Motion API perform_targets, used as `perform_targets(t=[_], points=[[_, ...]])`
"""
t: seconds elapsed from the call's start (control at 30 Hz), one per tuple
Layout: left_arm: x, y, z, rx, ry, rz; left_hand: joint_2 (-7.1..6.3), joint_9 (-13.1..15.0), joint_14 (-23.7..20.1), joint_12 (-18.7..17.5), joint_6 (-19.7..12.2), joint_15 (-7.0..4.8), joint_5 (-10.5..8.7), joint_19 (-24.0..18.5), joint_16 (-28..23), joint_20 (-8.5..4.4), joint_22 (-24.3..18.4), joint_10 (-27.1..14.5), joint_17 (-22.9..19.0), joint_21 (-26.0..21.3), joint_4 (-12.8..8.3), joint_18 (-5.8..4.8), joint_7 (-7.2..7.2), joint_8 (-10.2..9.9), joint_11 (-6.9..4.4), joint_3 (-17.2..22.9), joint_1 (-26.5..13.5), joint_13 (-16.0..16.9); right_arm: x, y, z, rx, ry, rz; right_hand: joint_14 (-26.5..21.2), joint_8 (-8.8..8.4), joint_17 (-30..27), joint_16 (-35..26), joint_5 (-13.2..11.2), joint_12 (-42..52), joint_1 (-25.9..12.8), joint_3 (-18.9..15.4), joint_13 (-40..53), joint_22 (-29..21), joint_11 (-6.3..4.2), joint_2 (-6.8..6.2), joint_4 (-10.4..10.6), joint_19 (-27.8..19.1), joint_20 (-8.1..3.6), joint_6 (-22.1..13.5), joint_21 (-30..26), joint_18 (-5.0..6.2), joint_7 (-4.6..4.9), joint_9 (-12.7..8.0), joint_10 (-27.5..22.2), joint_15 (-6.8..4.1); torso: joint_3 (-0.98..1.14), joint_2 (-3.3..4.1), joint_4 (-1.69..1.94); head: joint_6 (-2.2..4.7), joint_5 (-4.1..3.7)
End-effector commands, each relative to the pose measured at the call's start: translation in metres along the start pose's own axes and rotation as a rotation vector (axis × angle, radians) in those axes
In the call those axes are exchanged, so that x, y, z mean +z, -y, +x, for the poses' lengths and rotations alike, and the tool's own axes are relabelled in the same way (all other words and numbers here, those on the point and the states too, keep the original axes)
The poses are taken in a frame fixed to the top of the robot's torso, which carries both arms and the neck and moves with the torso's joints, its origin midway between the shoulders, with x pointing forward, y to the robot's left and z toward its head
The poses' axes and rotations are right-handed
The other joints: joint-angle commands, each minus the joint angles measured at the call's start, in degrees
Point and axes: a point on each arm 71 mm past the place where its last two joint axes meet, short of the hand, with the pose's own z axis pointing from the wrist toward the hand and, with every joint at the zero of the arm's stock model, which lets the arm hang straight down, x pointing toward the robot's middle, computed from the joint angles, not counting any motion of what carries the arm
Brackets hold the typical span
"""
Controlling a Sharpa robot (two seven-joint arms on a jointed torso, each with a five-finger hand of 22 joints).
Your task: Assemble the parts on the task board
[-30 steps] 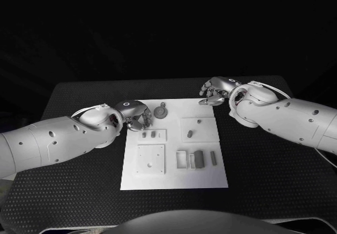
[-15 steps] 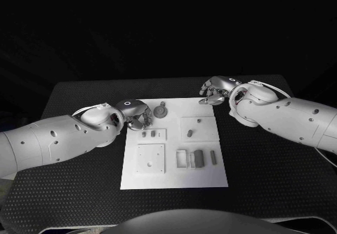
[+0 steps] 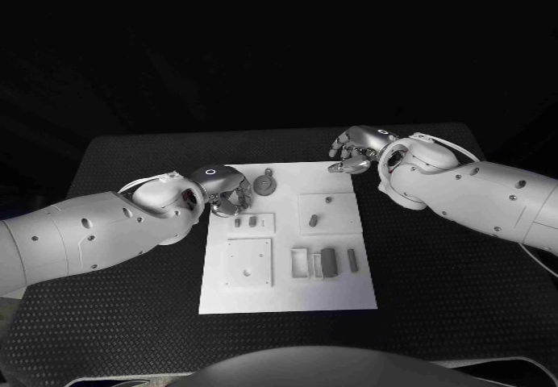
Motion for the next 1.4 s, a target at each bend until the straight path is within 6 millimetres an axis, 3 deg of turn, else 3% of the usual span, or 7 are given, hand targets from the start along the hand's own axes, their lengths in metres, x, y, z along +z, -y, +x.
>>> perform_targets(t=[0.03,0.97,1.4], points=[[0.002,0.004,0.001,0.004,-0.009,0.018,-0.10,0.0,-0.1,-0.2,0.2,-0.14,0.15,0.1,0.1,-0.26,1.0,0.2,-0.1,-0.3,0.0,4.82,0.16,0.3,0.14,0.3,0.6,-0.1,0.000,-0.001,0.000,-0.002,-0.001,-0.008,0.0,-0.33,0.1,-0.2,0.2,0.3,-0.3,0.1,-0.1,1.0,0.01,0.14,0.4,0.1,-0.50,0.0,-0.2,2.52,0.50,-0.1,-0.4,-0.07,-0.03,-0.01,0.01,-0.01,0.06],[0.010,0.009,0.005,0.012,-0.058,0.017,-0.06,0.0,-0.1,-0.2,0.0,-0.13,0.14,0.1,0.0,-0.27,0.9,0.2,-0.3,-0.4,0.0,4.78,0.21,0.3,0.14,0.4,0.7,0.0,0.000,-0.002,0.001,-0.003,-0.004,-0.009,0.0,-0.34,0.1,-0.2,0.2,0.3,-0.3,0.0,-0.1,1.0,0.01,0.15,0.4,0.1,-0.50,0.0,-0.2,2.52,0.51,-0.1,-0.4,-0.07,0.05,0.01,0.00,-0.19,0.02],[0.013,0.011,0.008,0.024,-0.090,0.026,0.09,0.0,-0.2,-0.2,0.1,-0.16,0.10,0.1,0.0,-0.27,0.9,0.2,-0.4,-0.6,0.0,4.72,0.19,0.3,0.11,0.5,0.8,0.0,0.000,-0.002,0.000,-0.002,-0.003,-0.009,0.0,-0.35,0.1,-0.2,0.2,0.3,-0.3,0.0,-0.1,1.0,0.01,0.15,0.4,0.1,-0.50,0.0,-0.2,2.52,0.51,-0.1,-0.4,-0.07,-0.02,0.01,0.05,-0.24,-0.10]])
